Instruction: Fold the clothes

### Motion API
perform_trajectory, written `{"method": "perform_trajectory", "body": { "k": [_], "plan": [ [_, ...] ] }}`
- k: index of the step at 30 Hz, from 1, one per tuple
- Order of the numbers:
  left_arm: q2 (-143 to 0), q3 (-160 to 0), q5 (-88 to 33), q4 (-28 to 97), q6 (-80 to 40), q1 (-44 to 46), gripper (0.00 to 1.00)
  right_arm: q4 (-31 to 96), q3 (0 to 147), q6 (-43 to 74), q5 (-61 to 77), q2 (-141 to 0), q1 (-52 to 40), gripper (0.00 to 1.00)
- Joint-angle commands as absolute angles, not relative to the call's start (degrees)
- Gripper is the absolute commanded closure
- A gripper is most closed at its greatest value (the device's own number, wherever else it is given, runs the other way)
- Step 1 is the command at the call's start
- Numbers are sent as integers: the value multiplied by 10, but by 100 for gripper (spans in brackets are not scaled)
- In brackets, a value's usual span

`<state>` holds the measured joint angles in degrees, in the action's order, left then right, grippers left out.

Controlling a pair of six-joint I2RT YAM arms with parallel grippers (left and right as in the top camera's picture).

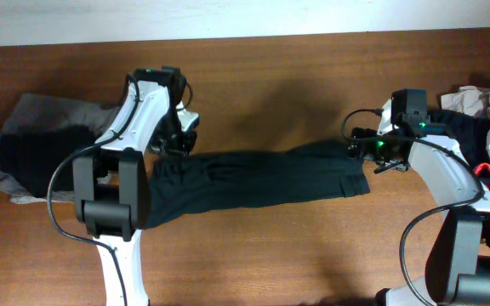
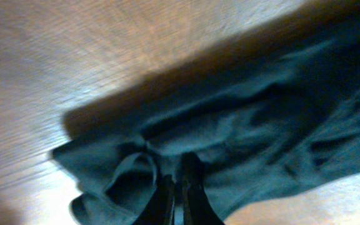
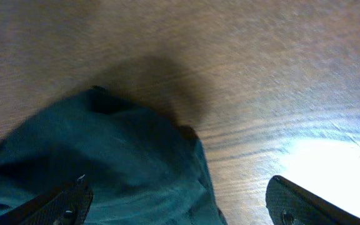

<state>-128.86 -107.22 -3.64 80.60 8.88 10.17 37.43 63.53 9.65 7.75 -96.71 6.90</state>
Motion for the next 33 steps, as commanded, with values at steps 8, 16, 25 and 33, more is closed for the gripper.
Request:
{"method": "perform_trajectory", "body": {
  "k": [8, 16, 25, 33],
  "plan": [
    [-1281, -1232, -34, 870, 82, 103, 90, 371, 632, 7, 143, -1058, 73, 12],
    [-1236, -1330, -33, 909, 82, 103, 98, 368, 632, -27, 216, -1089, 106, 12],
    [-1105, -1372, -32, 894, 82, 103, 93, 431, 632, -101, 326, -1105, 117, 21],
    [-1014, -1372, -32, 897, 82, 103, 90, 438, 632, -78, 326, -1105, 117, 47]
  ]
}}
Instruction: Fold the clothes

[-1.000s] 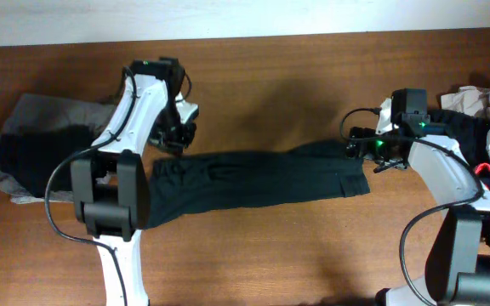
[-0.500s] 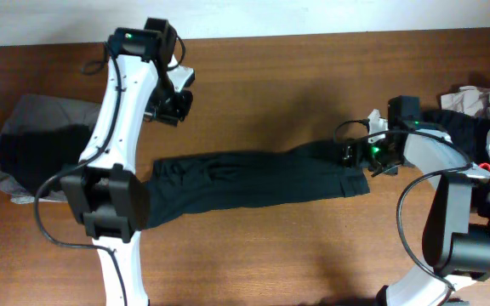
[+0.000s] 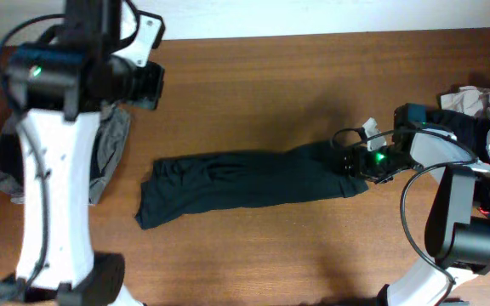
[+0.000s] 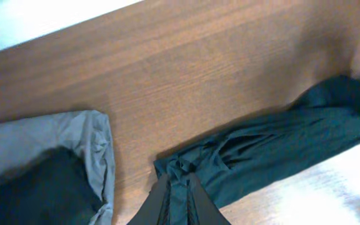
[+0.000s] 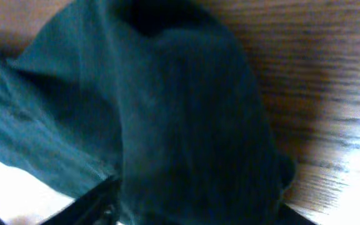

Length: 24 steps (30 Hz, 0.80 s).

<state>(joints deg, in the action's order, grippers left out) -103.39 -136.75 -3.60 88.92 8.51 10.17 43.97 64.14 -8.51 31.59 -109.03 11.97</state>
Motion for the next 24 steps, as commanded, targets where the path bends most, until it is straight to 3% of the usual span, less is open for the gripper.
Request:
{"method": "perform_trajectory", "body": {
  "k": [1, 6, 10, 16, 24],
  "plan": [
    [-1009, -1372, -32, 900, 82, 103, 90, 435, 632, -72, 326, -1105, 117, 50],
    [-994, -1372, -32, 908, 82, 103, 90, 426, 632, -68, 331, -1105, 117, 69],
    [-986, -1372, -32, 907, 82, 103, 89, 428, 639, -63, 354, -1101, 117, 96],
    [-984, -1372, -17, 910, 82, 103, 89, 491, 696, -25, 357, -1065, 121, 96],
    [-984, -1372, -17, 910, 82, 103, 89, 656, 835, 14, 183, -1020, 170, 96]
  ]
}}
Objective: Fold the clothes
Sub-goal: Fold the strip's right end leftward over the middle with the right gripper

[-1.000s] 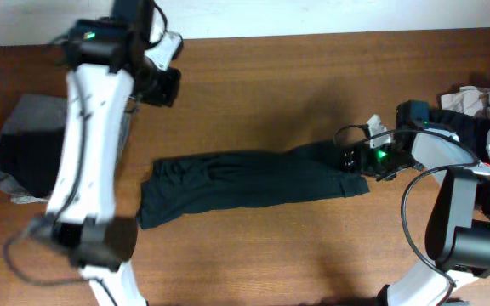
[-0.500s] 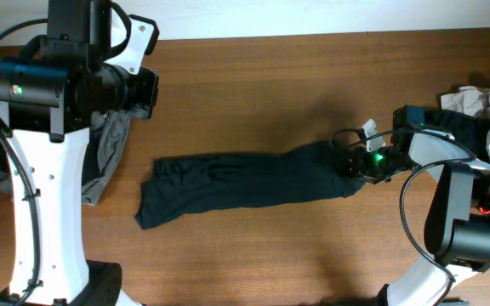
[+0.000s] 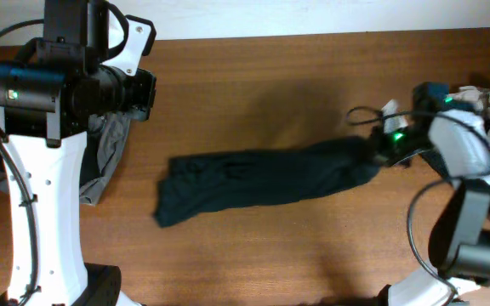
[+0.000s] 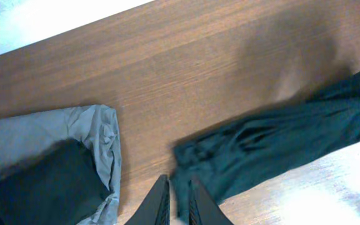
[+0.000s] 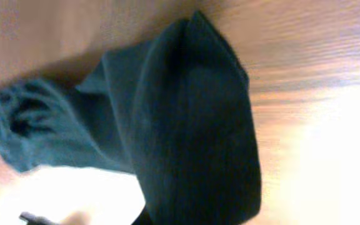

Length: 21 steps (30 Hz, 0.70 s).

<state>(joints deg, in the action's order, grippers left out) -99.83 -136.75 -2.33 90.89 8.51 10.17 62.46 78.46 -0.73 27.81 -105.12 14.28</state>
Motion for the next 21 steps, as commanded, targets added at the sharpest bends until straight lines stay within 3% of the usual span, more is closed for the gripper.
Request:
{"method": "perform_trajectory", "body": {
  "k": [1, 9, 21],
  "plan": [
    [-984, -1372, -17, 910, 82, 103, 89, 668, 848, 15, 171, -1018, 174, 96],
    [-984, -1372, -17, 909, 82, 103, 89, 740, 936, 16, 160, -1000, 151, 96],
    [-979, -1372, 4, 908, 82, 103, 88, 699, 938, 56, 171, -1003, -135, 96]
  ]
}}
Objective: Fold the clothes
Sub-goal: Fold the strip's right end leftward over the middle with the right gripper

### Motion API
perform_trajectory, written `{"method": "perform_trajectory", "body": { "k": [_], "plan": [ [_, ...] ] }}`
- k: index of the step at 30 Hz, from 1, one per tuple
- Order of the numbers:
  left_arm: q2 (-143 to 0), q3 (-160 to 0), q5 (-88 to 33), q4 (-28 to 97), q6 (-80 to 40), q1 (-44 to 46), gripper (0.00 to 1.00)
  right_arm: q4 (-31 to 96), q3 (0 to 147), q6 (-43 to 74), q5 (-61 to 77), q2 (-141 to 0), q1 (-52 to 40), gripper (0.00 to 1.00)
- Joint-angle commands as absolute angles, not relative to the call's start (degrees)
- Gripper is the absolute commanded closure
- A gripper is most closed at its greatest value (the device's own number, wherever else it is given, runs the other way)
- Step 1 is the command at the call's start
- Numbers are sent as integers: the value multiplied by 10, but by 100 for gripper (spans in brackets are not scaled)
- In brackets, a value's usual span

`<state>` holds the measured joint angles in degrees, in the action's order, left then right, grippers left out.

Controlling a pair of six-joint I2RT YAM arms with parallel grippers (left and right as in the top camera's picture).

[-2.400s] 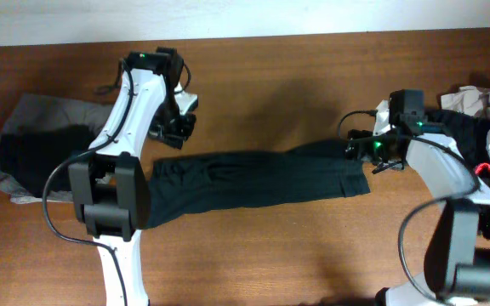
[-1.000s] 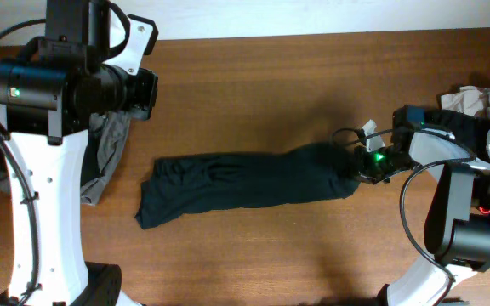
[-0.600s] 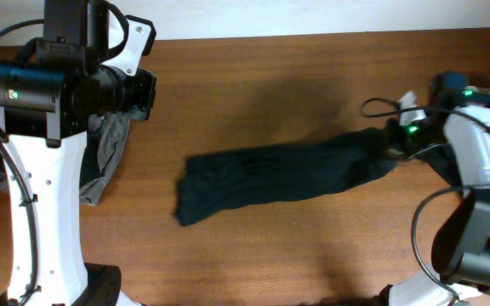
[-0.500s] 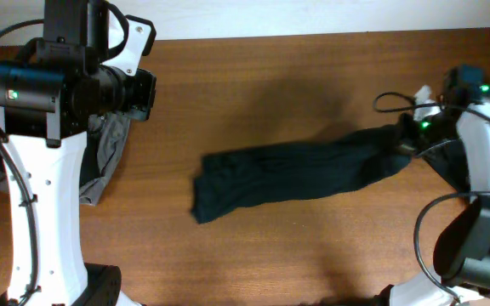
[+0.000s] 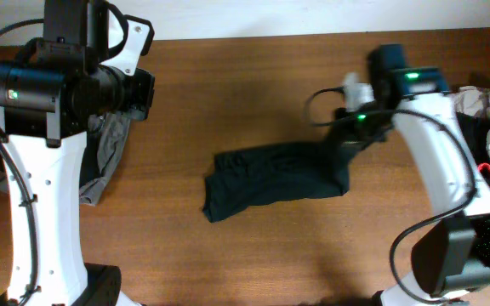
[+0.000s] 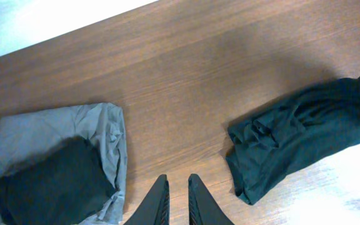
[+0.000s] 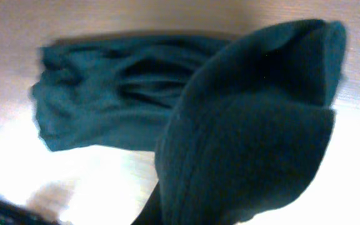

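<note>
A long dark teal garment [image 5: 270, 180] lies across the middle of the wooden table [image 5: 253, 76]. My right gripper [image 5: 353, 136] is shut on its right end, which is lifted and hangs large in front of the right wrist camera, hiding the fingers. The rest of the garment [image 7: 105, 106] lies bunched on the table below. My left arm is raised high over the table's left side. Its gripper [image 6: 178, 197] is shut with nothing in it, and the garment [image 6: 299, 134] lies well to its right.
A folded pile, a grey cloth [image 6: 61, 131] with a black one [image 6: 42, 181] on top, sits at the table's left edge. Crumpled light clothes [image 5: 487, 98] and a red item lie at the far right edge.
My right gripper has moved left with the garment's right end, and higher. The garment's left end has shifted right, so the garment lies shorter. The left arm has not moved.
First my left gripper was shut on the garment's left end, low on the table, with the right gripper open at the other end. Then the left had let go and stood high, while the right was down on the right end. Since then the right holds it lifted, further left.
</note>
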<state>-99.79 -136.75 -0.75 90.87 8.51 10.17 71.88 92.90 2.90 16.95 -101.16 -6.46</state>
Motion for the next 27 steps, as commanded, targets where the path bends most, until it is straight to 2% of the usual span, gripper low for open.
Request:
{"method": "perform_trajectory", "body": {
  "k": [1, 8, 16, 17, 18, 19, 21, 27],
  "plan": [
    [-978, -1372, 4, 908, 82, 103, 88, 692, 938, 61, 170, -1006, -150, 96],
    [-966, -1372, 4, 908, 82, 103, 85, 621, 932, 83, 169, -1045, -259, 96],
    [-959, -1372, 4, 909, 82, 103, 84, 569, 932, 117, 169, -1118, -322, 96],
    [-959, -1372, 4, 909, 82, 103, 84, 562, 932, 117, 170, -1128, -330, 93],
    [-959, -1372, 4, 909, 82, 103, 84, 559, 932, 117, 171, -1134, -335, 84],
    [-959, -1372, 4, 909, 82, 103, 84, 556, 932, 117, 175, -1139, -340, 70],
    [-959, -1372, 4, 909, 82, 103, 84, 554, 932, 116, 175, -1139, -346, 55],
    [-959, -1372, 4, 901, 82, 103, 78, 561, 939, 96, 212, -1075, -339, 49]
  ]
}}
